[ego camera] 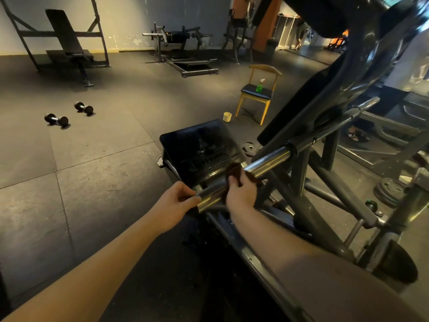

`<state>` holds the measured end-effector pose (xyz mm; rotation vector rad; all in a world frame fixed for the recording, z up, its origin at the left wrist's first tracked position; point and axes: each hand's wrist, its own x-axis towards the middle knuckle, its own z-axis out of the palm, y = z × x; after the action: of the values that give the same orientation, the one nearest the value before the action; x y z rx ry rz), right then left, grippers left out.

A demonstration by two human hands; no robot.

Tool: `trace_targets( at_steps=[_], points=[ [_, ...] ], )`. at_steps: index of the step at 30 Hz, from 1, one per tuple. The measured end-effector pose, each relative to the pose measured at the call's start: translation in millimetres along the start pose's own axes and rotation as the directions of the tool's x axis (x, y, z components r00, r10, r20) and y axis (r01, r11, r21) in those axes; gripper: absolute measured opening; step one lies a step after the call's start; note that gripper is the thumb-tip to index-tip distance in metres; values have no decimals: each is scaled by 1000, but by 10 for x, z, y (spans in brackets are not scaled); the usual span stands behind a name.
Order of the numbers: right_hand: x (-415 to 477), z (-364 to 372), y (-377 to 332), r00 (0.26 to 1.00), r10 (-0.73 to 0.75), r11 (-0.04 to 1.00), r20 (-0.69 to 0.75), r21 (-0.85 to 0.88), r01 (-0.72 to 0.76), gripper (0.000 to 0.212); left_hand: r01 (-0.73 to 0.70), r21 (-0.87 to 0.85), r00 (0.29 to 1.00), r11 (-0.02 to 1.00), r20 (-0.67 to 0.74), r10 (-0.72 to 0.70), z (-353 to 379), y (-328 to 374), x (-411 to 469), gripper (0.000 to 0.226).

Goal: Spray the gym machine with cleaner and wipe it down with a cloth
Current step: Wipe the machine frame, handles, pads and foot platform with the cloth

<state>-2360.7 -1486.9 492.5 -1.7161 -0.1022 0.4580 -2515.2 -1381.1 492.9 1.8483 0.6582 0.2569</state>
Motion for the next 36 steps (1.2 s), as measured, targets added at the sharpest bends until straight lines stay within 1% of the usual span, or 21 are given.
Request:
trace_targets(
  at_steps=[2, 3, 5, 9, 14, 21, 25, 28, 30, 31, 32, 34, 36],
  points=[
    [-252, 103, 159, 996, -39, 999, 81, -21, 41, 53, -31, 89, 1000, 996, 8, 30, 12, 83, 104, 14],
    [-296, 126, 202, 994, -51, 998, 94, -37, 54, 53, -46, 141, 999, 989, 23, 43, 29, 118, 166, 16],
    [-213, 99, 183, 996, -35, 999, 81, -37, 38, 50, -65, 232, 997, 971, 51, 55, 74, 191, 285, 21],
    [218, -89, -18, 998, 61, 998, 31, -20, -60, 45, -92, 360, 993, 928, 97, 61, 184, 326, 551, 23],
    [896, -408, -289, 994, 49, 999, -96, -15, -51, 41, -92, 429, 992, 899, 120, 44, 451, 553, 933, 24],
    [1751, -891, -551, 988, 62, 998, -139, 20, -60, 39, -61, 491, 994, 869, 113, 6, 959, 989, 1495, 27],
    [1908, -1040, -562, 994, 38, 998, -98, 57, -33, 37, -60, 544, 995, 837, 103, 4, 1231, 1216, 1789, 26],
    [1826, -1127, -318, 1000, 6, 993, -1, 121, -6, 36, -62, 547, 994, 835, 108, 3, 1407, 1328, 1975, 25],
    [1772, -1302, -218, 996, 53, 987, 69, 151, -63, 29, -46, 552, 994, 833, 105, -14, 1483, 1387, 2080, 23],
    [1766, -1413, -204, 995, 71, 980, 73, 180, -83, 25, -40, 552, 994, 833, 109, -24, 1517, 1417, 2138, 21],
    [1789, -1525, -216, 997, 53, 977, 49, 203, -62, 23, -37, 548, 993, 836, 115, -31, 1550, 1446, 2205, 20],
    [1919, -1723, -275, 997, -62, 978, -35, 197, 68, 25, -34, 534, 991, 845, 127, -40, 1643, 1509, 2357, 20],
    [2157, -1823, -321, 977, -190, 968, -98, 145, 203, 24, -32, 525, 993, 851, 113, -33, 1790, 1591, 2503, 22]
  ],
)
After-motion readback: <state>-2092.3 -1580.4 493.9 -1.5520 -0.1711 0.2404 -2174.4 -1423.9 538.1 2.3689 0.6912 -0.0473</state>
